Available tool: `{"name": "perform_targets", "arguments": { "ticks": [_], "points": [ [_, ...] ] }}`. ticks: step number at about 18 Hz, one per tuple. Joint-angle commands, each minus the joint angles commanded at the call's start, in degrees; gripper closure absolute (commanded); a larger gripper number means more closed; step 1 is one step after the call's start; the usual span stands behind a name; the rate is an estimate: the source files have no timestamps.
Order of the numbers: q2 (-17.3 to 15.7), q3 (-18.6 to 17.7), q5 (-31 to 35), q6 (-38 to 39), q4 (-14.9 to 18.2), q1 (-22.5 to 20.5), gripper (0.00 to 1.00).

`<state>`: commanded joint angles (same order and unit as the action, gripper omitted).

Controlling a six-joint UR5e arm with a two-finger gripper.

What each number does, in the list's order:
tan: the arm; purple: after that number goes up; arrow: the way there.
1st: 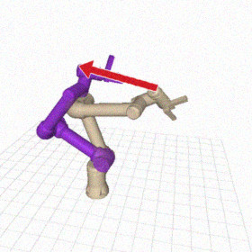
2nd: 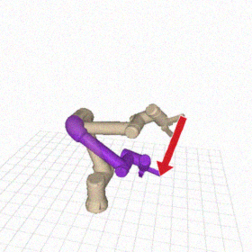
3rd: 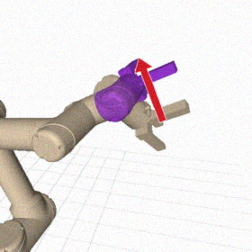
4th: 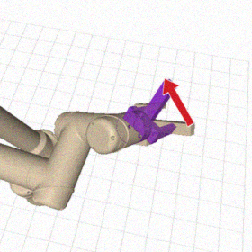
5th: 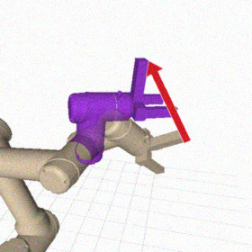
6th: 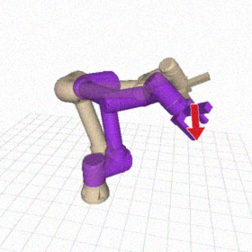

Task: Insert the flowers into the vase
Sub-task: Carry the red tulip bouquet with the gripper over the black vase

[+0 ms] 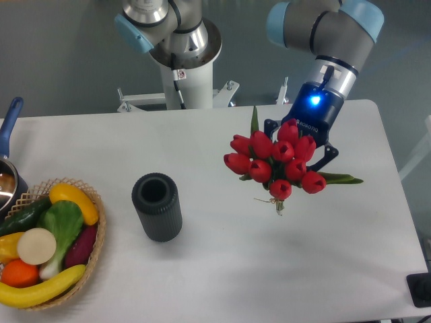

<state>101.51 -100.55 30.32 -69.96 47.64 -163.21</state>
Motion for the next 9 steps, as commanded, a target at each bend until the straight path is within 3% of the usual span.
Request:
{"name": "perform_targets", "arguments": {
  "ticks": [7,9],
  "points": [
    [0.00,0.26,-0.09,-0.26,-0.17,0.35,0.60],
    [-0.09,0.26,-2.71,0.08,-0.44,0.88,0.60]
  ]
}}
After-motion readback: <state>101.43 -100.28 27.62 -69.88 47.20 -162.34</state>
